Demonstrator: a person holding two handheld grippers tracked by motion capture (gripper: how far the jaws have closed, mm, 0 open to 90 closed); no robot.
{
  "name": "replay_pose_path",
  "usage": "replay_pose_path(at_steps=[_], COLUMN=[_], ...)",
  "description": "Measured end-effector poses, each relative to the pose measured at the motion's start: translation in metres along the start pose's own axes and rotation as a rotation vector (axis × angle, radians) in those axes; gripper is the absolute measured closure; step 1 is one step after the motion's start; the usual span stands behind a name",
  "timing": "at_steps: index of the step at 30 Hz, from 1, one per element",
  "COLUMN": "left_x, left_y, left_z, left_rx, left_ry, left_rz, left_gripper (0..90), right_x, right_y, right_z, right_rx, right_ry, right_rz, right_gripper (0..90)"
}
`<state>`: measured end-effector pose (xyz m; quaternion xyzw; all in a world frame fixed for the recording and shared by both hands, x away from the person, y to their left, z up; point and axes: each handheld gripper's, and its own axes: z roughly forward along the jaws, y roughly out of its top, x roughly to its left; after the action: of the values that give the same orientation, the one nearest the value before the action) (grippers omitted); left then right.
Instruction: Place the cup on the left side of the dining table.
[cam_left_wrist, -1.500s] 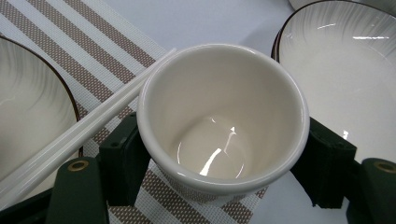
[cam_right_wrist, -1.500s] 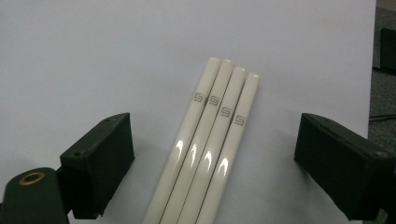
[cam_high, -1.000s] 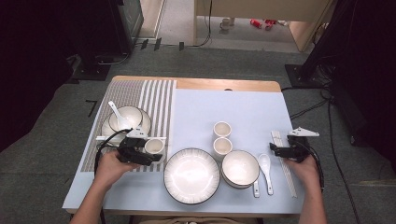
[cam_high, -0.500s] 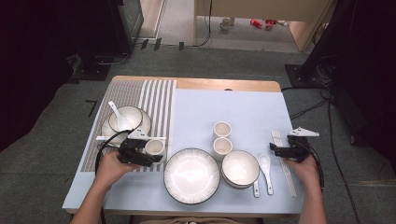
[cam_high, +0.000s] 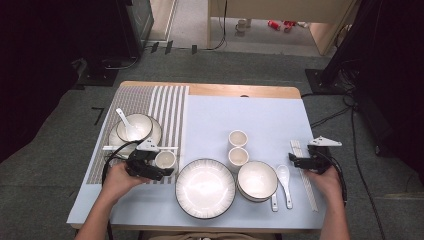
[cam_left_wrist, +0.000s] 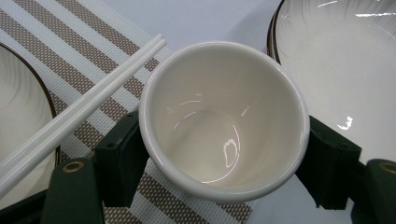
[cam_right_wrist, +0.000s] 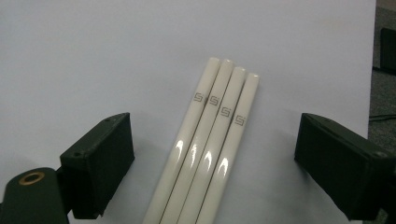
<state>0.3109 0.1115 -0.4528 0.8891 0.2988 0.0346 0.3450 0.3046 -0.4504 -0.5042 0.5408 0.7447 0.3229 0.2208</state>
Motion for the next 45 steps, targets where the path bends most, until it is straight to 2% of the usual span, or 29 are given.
replay_pose_path(at_steps=[5,14,19,26,28,41,45], left_x=[0.0,0.0,0.0,-0.001,-0.002,-0.002,-0.003], left_y=[0.0,0.002,0.002,0.005,0.006,0.007,0.007], left_z=[0.001,-0.003,-0.006,-0.012,-0.013,-0.025,-0.029], left_rx=[0.006,0.003,0.012,-0.001,0.002,-0.035,-0.054], left_ry=[-0.017,-0.022,-0.019,-0.022,-0.018,-0.01,0.012], left_rz=[-0.014,-0.029,-0.025,-0.053,-0.05,-0.063,-0.062], left_gripper=[23.6,23.3,23.7,24.2,24.3,24.8,25.0], right_x=[0.0,0.0,0.0,0.0,0.0,0.0,0.0], right_y=[0.0,0.0,0.0,0.0,0.0,0.0,0.0], right_z=[0.0,0.0,0.0,0.0,0.0,0.0,0.0], right_rx=[0.003,0.003,0.002,0.002,0.003,0.003,0.002], right_ry=[0.0,0.0,0.0,0.0,0.0,0.001,0.0], right_rz=[0.002,0.002,0.0,0.0,0.002,0.001,0.0], right_gripper=[11.3,11.3,11.3,11.3,11.3,11.3,11.3])
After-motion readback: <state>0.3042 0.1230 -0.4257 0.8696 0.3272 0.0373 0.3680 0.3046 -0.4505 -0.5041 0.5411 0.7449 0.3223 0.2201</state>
